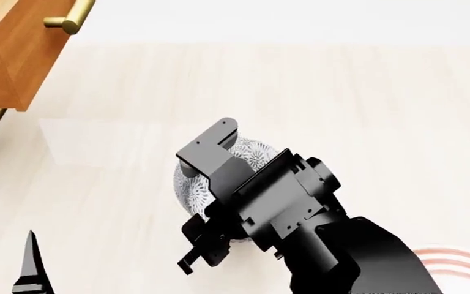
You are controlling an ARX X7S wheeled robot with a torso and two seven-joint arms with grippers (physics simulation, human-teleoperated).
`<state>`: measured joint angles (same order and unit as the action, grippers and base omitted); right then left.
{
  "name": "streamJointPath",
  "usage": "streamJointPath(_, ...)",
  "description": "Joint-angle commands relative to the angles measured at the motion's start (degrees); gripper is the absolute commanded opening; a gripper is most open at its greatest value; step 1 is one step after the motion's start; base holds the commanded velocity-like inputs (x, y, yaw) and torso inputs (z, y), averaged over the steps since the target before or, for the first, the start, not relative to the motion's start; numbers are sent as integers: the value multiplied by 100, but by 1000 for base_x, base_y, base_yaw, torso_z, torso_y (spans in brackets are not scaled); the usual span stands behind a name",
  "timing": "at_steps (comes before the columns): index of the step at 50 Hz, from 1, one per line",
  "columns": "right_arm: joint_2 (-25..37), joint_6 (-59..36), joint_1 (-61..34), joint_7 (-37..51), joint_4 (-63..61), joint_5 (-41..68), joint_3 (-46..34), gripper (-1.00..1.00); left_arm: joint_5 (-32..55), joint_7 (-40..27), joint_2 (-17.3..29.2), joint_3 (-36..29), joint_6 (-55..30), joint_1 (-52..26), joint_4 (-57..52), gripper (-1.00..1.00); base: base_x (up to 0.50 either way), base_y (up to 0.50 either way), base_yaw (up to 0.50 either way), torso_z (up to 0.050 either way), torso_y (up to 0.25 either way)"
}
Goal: Put the bowl on the plate.
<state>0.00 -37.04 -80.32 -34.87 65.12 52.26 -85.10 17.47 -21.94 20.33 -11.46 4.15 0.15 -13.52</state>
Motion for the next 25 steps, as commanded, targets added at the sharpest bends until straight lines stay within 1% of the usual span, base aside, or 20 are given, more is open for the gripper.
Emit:
streamJointPath(1, 0, -61, 25, 54, 10, -61, -62, -100, 47, -24, 24, 21, -7, 9, -36, 100, 0, 0, 0, 0, 0)
streamJointPath(6, 0, -100, -174, 68, 60, -177, -61, -100, 78, -20, 24, 41, 41, 24, -1, 100, 0, 0, 0, 0, 0)
streamJointPath(10, 1, -153, -354, 72, 106, -494, -105, -100, 106, -18, 28, 57, 64, 29, 9, 100, 0, 0, 0, 0, -4)
streamJointPath(25, 3, -224, -1120, 131, 401, -851, 11, -100, 177, -7, 30, 87, 145, 23, 68, 100, 0, 0, 0, 0, 0)
